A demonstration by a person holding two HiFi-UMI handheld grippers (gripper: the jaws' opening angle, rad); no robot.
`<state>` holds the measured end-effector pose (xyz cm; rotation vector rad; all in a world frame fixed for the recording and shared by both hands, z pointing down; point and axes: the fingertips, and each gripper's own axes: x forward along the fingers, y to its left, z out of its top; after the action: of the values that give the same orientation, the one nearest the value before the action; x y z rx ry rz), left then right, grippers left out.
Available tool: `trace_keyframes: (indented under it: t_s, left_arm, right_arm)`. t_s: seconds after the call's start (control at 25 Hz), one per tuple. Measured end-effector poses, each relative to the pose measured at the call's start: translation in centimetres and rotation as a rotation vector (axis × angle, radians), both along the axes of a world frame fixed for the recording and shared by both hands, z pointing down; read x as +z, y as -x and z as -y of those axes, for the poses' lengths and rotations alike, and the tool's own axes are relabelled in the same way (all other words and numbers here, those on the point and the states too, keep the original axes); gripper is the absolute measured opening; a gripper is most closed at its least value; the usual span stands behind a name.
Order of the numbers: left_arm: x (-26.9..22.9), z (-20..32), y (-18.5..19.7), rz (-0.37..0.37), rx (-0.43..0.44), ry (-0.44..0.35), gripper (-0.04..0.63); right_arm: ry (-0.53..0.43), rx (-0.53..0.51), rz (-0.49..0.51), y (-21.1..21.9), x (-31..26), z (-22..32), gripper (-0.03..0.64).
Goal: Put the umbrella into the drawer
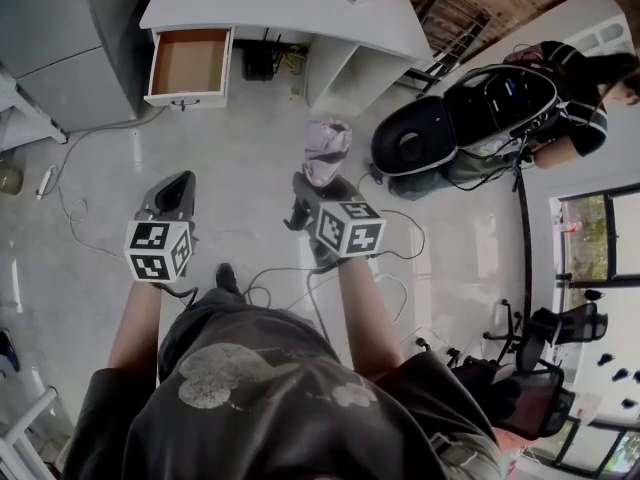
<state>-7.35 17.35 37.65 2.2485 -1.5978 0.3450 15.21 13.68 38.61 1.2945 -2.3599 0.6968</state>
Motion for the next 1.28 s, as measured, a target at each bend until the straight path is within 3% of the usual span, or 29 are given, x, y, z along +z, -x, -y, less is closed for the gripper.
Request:
trace_keyframes:
  t_s: [0.48, 0.76, 1.08, 1.28]
  left_arm:
    - [2.6, 7.5, 2.3, -0.009, -0.014, 0.043, 0.011]
    - [3.1, 15.3, 2.3, 0.047, -0.051, 0.040, 0.009]
    - [3.1, 25.8, 1.3, 0.072, -0.162, 0.050, 0.009]
    - [3.5, 30.4, 1.8, 0.073, -0.284, 0.050, 0.011]
  right_arm:
    - [0.020, 0.002, -0.007, 1.2, 1.8, 7.6, 0.202]
    - [0.021, -0.045, 0.043, 1.7, 3.7, 17.4, 0.202]
    - [0.049, -0.206, 0.054, 2.7, 5.4, 30.6, 0.202]
    - [0.056, -0.329, 0.049, 4.3, 6.3, 37.6, 0.202]
